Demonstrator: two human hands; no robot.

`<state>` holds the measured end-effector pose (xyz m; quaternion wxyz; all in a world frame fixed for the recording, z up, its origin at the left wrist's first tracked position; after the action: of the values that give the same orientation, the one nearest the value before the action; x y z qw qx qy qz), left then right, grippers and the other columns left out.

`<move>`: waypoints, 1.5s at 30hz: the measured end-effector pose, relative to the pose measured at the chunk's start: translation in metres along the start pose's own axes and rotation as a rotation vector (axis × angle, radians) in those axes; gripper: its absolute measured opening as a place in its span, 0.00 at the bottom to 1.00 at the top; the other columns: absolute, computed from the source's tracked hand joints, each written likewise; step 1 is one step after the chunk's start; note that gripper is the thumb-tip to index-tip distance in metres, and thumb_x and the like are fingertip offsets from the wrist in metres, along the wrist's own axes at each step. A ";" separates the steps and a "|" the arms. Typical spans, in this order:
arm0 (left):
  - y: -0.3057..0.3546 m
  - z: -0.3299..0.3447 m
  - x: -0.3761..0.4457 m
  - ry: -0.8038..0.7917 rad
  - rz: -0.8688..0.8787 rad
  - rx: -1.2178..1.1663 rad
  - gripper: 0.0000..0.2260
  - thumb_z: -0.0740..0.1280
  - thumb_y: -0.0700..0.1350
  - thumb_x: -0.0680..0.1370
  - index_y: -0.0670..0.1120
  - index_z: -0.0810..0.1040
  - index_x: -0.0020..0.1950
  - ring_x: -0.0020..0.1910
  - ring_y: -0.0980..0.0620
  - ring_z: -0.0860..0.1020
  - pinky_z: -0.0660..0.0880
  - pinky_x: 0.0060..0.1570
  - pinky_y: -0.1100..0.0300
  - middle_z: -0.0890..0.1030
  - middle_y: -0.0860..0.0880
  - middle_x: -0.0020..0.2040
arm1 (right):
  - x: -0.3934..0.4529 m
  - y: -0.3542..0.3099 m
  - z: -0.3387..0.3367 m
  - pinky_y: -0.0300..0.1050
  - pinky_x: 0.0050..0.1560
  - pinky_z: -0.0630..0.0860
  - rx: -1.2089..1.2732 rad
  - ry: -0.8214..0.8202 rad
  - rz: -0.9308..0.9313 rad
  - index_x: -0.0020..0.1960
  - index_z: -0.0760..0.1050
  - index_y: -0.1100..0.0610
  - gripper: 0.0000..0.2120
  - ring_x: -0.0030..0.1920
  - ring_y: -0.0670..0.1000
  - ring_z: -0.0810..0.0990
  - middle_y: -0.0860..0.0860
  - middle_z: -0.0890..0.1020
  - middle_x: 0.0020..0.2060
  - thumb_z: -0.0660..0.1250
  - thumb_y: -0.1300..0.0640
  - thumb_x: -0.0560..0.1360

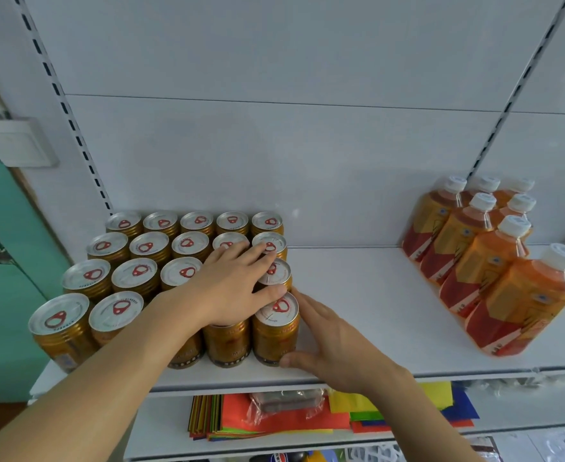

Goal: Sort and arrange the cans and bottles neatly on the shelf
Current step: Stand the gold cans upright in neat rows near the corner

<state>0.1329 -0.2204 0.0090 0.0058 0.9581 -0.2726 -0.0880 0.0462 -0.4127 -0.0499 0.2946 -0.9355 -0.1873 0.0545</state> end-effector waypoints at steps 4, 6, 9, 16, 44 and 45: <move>0.001 -0.003 0.001 -0.026 -0.004 0.005 0.36 0.44 0.71 0.82 0.56 0.43 0.86 0.85 0.49 0.40 0.43 0.83 0.41 0.40 0.56 0.86 | 0.000 -0.003 -0.001 0.39 0.80 0.59 -0.025 -0.015 0.014 0.86 0.41 0.40 0.50 0.82 0.43 0.57 0.38 0.55 0.85 0.70 0.32 0.77; 0.003 -0.006 0.002 -0.022 -0.024 -0.041 0.36 0.43 0.71 0.82 0.56 0.43 0.86 0.85 0.49 0.40 0.44 0.83 0.41 0.40 0.55 0.86 | 0.000 -0.002 -0.003 0.40 0.81 0.59 -0.036 -0.034 0.026 0.86 0.39 0.39 0.53 0.83 0.44 0.56 0.39 0.53 0.85 0.70 0.30 0.76; 0.007 -0.009 0.005 0.013 -0.066 -0.081 0.43 0.38 0.77 0.76 0.57 0.42 0.86 0.85 0.48 0.39 0.45 0.82 0.38 0.38 0.53 0.86 | -0.001 0.008 -0.012 0.37 0.80 0.52 -0.065 -0.076 0.061 0.86 0.37 0.39 0.61 0.84 0.42 0.50 0.37 0.46 0.85 0.71 0.22 0.68; 0.010 -0.002 0.011 -0.015 -0.061 -0.024 0.42 0.42 0.76 0.78 0.56 0.42 0.86 0.85 0.49 0.37 0.41 0.82 0.40 0.39 0.54 0.86 | 0.026 0.016 -0.042 0.36 0.79 0.49 -0.117 -0.114 -0.020 0.85 0.36 0.37 0.68 0.81 0.34 0.46 0.33 0.43 0.84 0.77 0.23 0.63; 0.011 -0.002 0.011 -0.064 -0.070 -0.054 0.39 0.44 0.75 0.80 0.58 0.37 0.85 0.84 0.51 0.33 0.39 0.82 0.39 0.35 0.55 0.85 | 0.086 0.027 -0.076 0.49 0.85 0.50 -0.278 -0.274 -0.159 0.83 0.29 0.38 0.72 0.84 0.42 0.40 0.33 0.34 0.83 0.75 0.19 0.60; 0.010 -0.003 0.012 -0.056 -0.070 -0.067 0.39 0.45 0.75 0.80 0.58 0.39 0.85 0.84 0.51 0.34 0.40 0.82 0.39 0.36 0.55 0.86 | 0.084 0.026 -0.078 0.47 0.84 0.49 -0.285 -0.266 -0.161 0.83 0.29 0.37 0.72 0.84 0.41 0.40 0.33 0.34 0.83 0.75 0.19 0.60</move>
<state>0.1378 -0.2356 0.0105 0.0272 0.9635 -0.2359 -0.1239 0.1489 -0.4416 0.0002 0.1355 -0.9343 -0.3044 0.1270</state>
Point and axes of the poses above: each hand's wrist, its own x-axis towards the middle knuckle, its own z-axis out of the palm, y = z × x, the point moved 3 cm from there along x, towards the middle knuckle
